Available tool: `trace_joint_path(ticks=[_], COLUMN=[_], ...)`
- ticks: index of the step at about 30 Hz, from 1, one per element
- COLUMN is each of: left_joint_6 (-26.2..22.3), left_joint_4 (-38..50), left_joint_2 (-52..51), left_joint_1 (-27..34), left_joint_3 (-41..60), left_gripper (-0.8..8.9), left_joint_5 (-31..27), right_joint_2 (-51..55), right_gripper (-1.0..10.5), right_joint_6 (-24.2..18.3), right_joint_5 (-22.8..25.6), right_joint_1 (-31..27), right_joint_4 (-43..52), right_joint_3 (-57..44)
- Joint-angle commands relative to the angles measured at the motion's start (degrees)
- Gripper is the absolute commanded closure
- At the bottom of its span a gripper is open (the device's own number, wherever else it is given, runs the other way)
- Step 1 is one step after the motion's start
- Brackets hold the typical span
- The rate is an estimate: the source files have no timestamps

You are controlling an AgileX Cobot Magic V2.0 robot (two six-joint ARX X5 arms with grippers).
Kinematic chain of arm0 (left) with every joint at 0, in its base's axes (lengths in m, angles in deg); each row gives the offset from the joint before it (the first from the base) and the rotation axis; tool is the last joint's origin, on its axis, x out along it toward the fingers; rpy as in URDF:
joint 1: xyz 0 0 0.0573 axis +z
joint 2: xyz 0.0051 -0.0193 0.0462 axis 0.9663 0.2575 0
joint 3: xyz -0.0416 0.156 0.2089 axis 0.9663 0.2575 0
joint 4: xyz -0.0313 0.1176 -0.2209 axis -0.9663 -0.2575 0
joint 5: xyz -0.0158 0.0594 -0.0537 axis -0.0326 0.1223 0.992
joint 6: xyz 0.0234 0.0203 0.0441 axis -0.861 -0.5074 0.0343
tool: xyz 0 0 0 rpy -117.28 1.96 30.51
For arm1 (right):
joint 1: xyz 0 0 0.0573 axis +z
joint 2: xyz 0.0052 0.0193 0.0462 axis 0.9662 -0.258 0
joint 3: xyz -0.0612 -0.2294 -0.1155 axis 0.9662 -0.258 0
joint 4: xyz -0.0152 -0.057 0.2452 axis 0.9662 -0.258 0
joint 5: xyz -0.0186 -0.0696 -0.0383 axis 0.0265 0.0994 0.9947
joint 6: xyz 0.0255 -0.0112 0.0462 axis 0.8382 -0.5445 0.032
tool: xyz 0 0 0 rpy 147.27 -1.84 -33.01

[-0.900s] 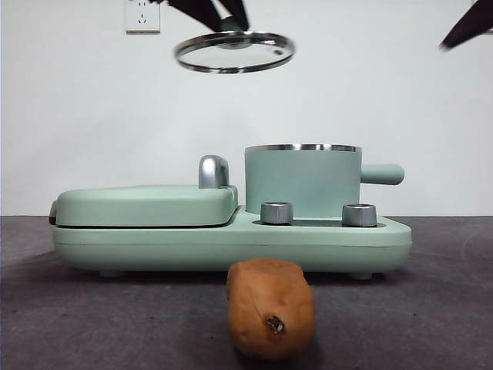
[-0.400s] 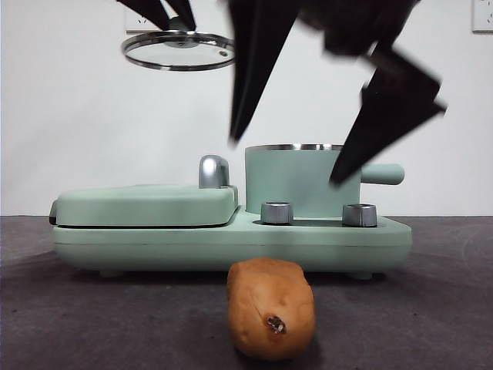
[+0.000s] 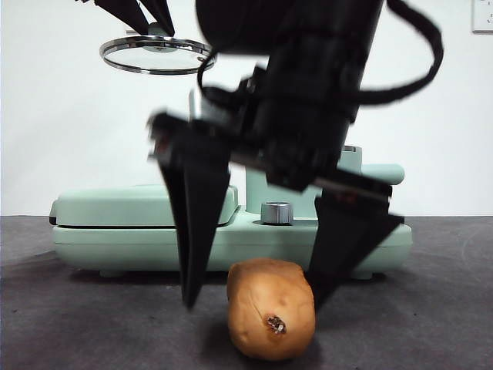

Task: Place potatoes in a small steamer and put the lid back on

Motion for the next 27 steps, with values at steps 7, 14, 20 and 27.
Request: trace_joint_path(ticks=[7, 14, 20, 27], left_joint_6=[-0.3, -0.3, -0.3, -0.3], left_joint_4=[1.4, 1.4, 1.4, 1.4], left_joint_2=[-0.2, -0.2, -0.2, -0.2], left_joint_1=[0.1, 0.1, 0.1, 0.1], left_joint_3=[-1.9, -1.9, -1.9, -1.9], left_gripper=[7.98, 7.98, 7.98, 7.98], left_joint_5=[0.6, 0.6, 0.6, 0.6], right_joint_2=[-2.7, -2.5, -2.6, -9.8], right_gripper=[9.4, 9.4, 9.4, 9.4], right_joint_6=[0.6, -4.4, -7.9, -15.6], right_joint_5=[0.2, 0.7, -0.1, -1.3], right_joint_1=[1.2, -1.3, -10.3, -23.2], right_joint_4=[-0.5, -10.5, -19.5, -27.9], right_joint_3=[1.5, 12.2, 28.2, 50.1])
